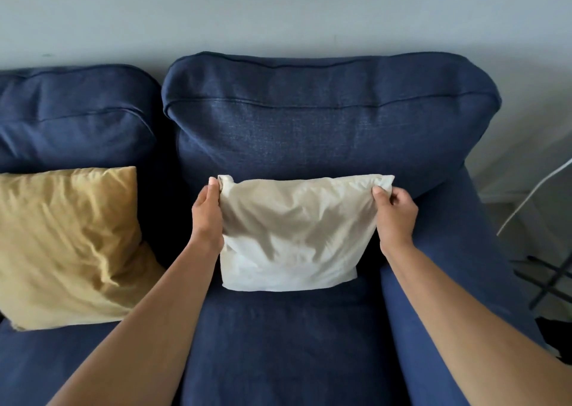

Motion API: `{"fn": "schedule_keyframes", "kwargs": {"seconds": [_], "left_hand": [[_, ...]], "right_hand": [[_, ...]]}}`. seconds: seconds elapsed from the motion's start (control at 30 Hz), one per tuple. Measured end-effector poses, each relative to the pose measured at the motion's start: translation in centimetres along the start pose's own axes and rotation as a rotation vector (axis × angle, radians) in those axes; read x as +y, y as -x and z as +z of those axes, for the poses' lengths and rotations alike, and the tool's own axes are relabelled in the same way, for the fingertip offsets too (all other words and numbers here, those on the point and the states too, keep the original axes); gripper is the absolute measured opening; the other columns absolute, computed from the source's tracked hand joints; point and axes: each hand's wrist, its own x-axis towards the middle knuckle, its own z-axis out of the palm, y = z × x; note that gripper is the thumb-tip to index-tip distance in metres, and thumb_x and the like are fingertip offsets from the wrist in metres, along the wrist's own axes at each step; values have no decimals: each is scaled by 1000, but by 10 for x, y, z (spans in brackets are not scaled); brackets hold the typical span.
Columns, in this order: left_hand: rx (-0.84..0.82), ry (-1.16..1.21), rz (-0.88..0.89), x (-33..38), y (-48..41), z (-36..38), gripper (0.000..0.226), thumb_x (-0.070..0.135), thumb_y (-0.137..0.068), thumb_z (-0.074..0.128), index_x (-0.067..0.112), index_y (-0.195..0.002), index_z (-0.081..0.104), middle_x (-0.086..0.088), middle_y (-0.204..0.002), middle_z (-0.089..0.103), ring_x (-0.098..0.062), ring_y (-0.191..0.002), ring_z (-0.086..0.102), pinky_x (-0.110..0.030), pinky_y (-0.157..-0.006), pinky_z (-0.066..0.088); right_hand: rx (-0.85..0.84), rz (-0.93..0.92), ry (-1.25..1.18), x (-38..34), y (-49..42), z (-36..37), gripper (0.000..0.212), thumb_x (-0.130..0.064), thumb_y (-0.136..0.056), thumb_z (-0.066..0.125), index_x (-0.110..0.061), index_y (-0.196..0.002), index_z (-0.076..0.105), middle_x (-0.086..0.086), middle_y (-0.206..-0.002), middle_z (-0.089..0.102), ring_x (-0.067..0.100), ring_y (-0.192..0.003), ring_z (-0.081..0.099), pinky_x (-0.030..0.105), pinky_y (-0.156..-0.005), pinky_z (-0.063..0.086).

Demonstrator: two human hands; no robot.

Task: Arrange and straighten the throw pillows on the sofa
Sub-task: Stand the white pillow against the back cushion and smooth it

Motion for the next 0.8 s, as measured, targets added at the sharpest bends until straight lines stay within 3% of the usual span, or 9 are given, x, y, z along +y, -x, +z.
{"fn": "schedule_keyframes", "kwargs": {"seconds": [0.07, 0.2, 0.33, 0.43, 0.5, 0.57, 0.67, 0.73, 0.8], "left_hand": [[161, -3, 88, 6, -4, 1, 34, 48, -101, 49, 28, -81, 68, 9, -81, 66, -7, -78, 59, -26, -78, 48], [306, 16, 123, 10, -19, -6, 32, 44, -103, 47, 25, -82, 64, 11, -78, 60, -3, -72, 54, -21, -72, 44], [328, -4, 101, 5, -20, -3, 34, 47, -103, 45, 25, -83, 62, 11, -77, 59, -6, -73, 55, -25, -74, 45], [413, -118, 219, 3, -11, -3, 33, 51, -101, 41, 30, -118, 60, 12, -111, 64, -9, -107, 60, -29, -94, 46], [495, -343, 459, -4, 4, -3, 50, 49, -99, 42, 26, -143, 48, 2, -148, 50, -18, -139, 43, -40, -117, 29], [404, -606, 803, -23, 26, 5, 58, 45, -100, 42, 18, -151, 39, -9, -162, 33, -24, -152, 23, -44, -124, 9], [37, -938, 1186, -66, 45, 20, 61, 37, -101, 42, 10, -154, 30, -19, -162, 28, -33, -153, 17, -52, -124, 5], [-134, -1106, 1287, -91, 39, 20, 60, 35, -103, 39, 9, -155, 26, -17, -163, 26, -34, -153, 16, -58, -123, 10], [-169, -1259, 1277, -106, 17, 17, 61, 37, -104, 36, 9, -156, 22, -14, -163, 25, -33, -153, 17, -55, -123, 8]], "right_hand": [[63, -38, 18, -8, -2, 0, 10, -31, -92, 64, -23, -85, 61, -7, -83, 63, 6, -75, 57, 24, -72, 46], [113, -132, 143, -6, -3, 2, 18, -34, -94, 60, -16, -90, 59, -12, -76, 56, 5, -67, 51, 30, -70, 46], [175, -93, 163, 2, 5, 18, 16, -33, -96, 56, -17, -95, 57, -14, -77, 56, 5, -70, 53, 49, -98, 48], [239, -120, 181, 0, 15, 22, 17, -36, -96, 54, -23, -106, 57, -11, -100, 63, 14, -97, 60, 53, -108, 37], [312, -304, 261, 3, 24, 24, 30, -30, -96, 55, -15, -122, 57, 0, -125, 61, 20, -118, 55, 56, -109, 33], [310, -620, 372, 8, 38, 32, 42, -22, -97, 55, -6, -135, 51, 11, -142, 53, 25, -133, 48, 52, -109, 34], [21, -1016, 704, 32, 62, 50, 53, -29, -101, 46, -13, -150, 37, 13, -160, 32, 25, -150, 25, 47, -117, 18], [-201, -1259, 952, 58, 68, 59, 58, -35, -102, 45, -17, -155, 29, 9, -164, 23, 22, -152, 19, 48, -120, 11], [-248, -1386, 1153, 79, 55, 64, 64, -39, -102, 45, -16, -158, 23, 6, -166, 20, 21, -153, 18, 49, -122, 11]]}}
